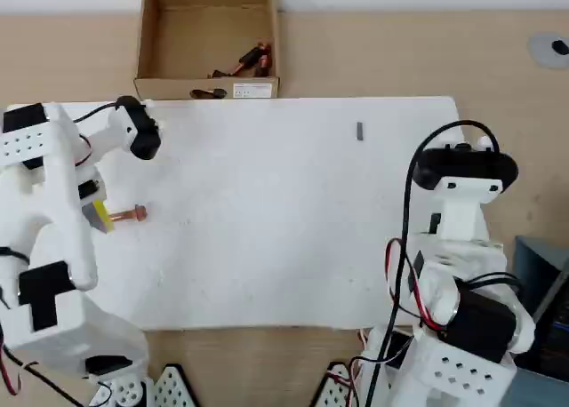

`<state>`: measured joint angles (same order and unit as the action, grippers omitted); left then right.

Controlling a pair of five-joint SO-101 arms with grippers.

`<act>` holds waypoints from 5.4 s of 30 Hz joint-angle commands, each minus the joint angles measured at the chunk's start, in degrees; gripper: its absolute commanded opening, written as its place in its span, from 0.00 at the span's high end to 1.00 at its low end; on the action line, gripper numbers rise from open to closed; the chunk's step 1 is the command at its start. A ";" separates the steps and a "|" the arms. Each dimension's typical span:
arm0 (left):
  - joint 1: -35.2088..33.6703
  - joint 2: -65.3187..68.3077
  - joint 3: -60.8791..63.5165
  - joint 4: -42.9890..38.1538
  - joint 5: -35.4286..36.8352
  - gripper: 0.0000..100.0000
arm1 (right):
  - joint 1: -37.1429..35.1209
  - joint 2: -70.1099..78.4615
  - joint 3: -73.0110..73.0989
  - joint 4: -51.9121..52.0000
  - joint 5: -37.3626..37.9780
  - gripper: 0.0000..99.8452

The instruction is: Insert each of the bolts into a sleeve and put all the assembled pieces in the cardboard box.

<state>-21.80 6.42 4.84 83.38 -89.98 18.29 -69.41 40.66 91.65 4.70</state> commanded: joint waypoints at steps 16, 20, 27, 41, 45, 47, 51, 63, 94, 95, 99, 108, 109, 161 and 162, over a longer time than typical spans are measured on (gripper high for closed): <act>6.59 10.42 -2.02 -5.36 -2.29 0.78 | 0.31 -0.40 -0.04 -1.23 -0.09 0.99; 6.68 13.41 -2.20 -9.41 -2.29 0.88 | 0.31 -0.40 -0.04 -1.23 -0.09 0.99; 6.77 16.04 -1.76 -10.55 -2.29 0.90 | 0.31 -0.40 -0.04 -1.23 -0.09 0.99; 6.59 16.84 -3.16 -9.05 -2.20 1.00 | 0.31 -0.48 -0.13 -1.23 -0.09 0.99; 7.21 16.84 -10.11 0.26 0.44 1.00 | 0.31 -0.48 -0.22 -1.14 -0.09 0.99; 8.26 16.84 -15.03 5.71 2.37 1.00 | 0.31 -0.48 -0.31 -1.14 0.00 0.99; 10.46 16.84 -24.88 15.91 8.88 1.00 | 0.31 -0.48 -3.03 -1.32 5.54 0.99; 12.84 7.34 -38.51 17.05 43.25 1.00 | 0.57 -0.57 -12.70 2.99 11.69 0.99; 18.37 -76.88 22.86 -2.37 81.67 1.00 | -10.15 -36.53 10.95 -5.89 -0.26 0.99; 18.37 -79.52 25.85 -3.96 83.34 1.00 | -12.09 -37.58 12.44 -6.24 -1.23 0.99; 18.29 -90.68 35.60 -8.88 88.79 1.00 | -19.74 -40.22 17.45 -8.44 -3.52 0.99; 18.81 -111.34 52.57 -13.98 99.25 1.00 | -34.51 -40.57 25.54 -17.49 -5.45 0.99; 18.37 -110.64 52.04 -13.89 100.75 1.00 | -36.18 -40.57 26.15 -18.46 -5.98 0.99; 47.82 -110.29 58.46 -32.00 116.40 1.00 | -67.56 -41.01 35.56 -33.58 -1.41 0.99; 47.82 -110.29 58.46 -32.00 116.40 1.00 | -67.56 -41.01 35.47 -33.58 -1.41 0.99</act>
<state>25.32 -103.47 63.56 52.97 26.95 -48.44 -103.69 79.16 59.74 2.86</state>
